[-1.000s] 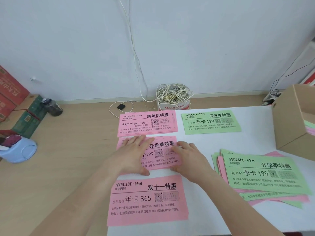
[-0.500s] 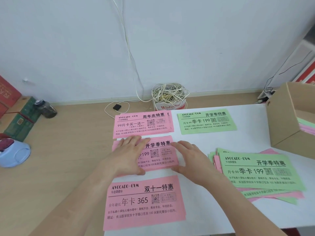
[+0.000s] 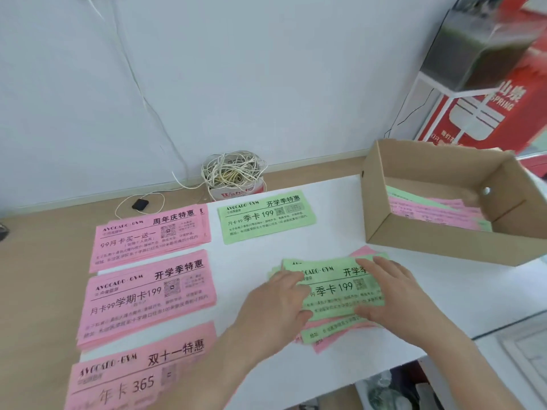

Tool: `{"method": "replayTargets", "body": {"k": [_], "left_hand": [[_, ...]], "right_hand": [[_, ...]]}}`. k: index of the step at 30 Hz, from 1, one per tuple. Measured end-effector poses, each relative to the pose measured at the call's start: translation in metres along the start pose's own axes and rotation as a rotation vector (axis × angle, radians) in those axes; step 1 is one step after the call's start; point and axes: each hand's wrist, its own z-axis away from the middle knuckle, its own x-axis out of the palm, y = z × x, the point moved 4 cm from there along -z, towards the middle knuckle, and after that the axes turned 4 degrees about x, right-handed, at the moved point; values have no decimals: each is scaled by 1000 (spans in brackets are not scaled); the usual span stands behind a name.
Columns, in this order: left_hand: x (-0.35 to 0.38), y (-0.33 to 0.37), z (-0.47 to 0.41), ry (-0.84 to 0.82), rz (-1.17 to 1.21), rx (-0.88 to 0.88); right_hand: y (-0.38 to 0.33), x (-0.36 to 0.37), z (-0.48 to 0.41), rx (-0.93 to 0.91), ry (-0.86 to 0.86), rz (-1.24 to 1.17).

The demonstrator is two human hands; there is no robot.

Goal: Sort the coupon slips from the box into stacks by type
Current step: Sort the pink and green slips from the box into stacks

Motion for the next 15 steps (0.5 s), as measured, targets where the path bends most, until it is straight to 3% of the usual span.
{"method": "replayTargets", "body": {"k": [7,10,15], "left_hand": [[34,19,-27,-145,-134,-75],[28,17,-29,-203,-89,-65],[21,21,-34,-181,-158,-43]], "right_hand": [[44,4,-11,-53,-43,-18],[61,-1,-14,-76,-32,-59],[76,-4,-21,-91,-56,-170]]}}
